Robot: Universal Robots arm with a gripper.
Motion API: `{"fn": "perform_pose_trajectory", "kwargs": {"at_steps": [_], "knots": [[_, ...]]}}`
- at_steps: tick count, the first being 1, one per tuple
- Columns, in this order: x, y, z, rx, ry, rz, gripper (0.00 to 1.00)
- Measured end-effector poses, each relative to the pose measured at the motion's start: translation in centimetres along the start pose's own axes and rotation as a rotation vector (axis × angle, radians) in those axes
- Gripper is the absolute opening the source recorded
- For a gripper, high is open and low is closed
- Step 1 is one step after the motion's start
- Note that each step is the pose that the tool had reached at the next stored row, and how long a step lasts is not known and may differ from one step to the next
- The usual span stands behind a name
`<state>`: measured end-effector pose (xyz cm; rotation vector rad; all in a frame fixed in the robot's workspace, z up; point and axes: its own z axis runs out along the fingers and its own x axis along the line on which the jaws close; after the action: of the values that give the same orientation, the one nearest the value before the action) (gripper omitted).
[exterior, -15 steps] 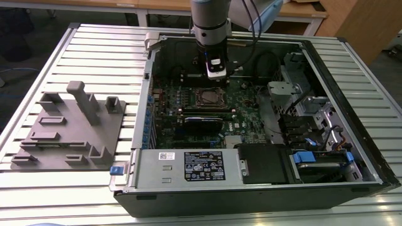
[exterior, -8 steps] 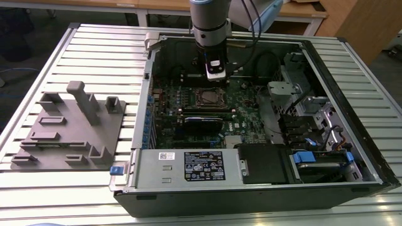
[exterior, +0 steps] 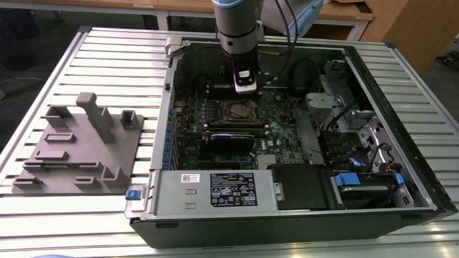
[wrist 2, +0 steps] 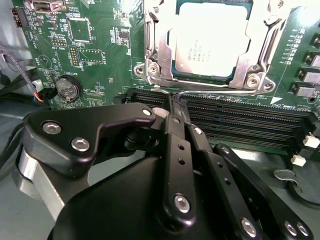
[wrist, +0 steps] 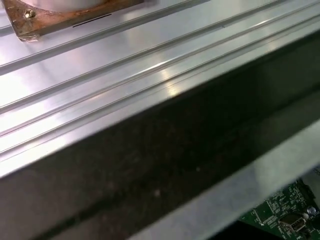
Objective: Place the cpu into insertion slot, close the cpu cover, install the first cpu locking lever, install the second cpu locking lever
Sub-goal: 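Install the first cpu locking lever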
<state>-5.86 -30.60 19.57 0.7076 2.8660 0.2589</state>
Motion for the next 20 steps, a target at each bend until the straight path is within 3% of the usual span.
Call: {"fn": "perform_pose_trajectory", "kwargs": {"at_steps": [8, 20], "knots": [[0.19, -0.5, -0.13, -0.0104, -0.0088, -0.001, 0.11], [0.46, -1.08, -0.29, -0.0173, -0.021, -0.002, 0.11]]}}
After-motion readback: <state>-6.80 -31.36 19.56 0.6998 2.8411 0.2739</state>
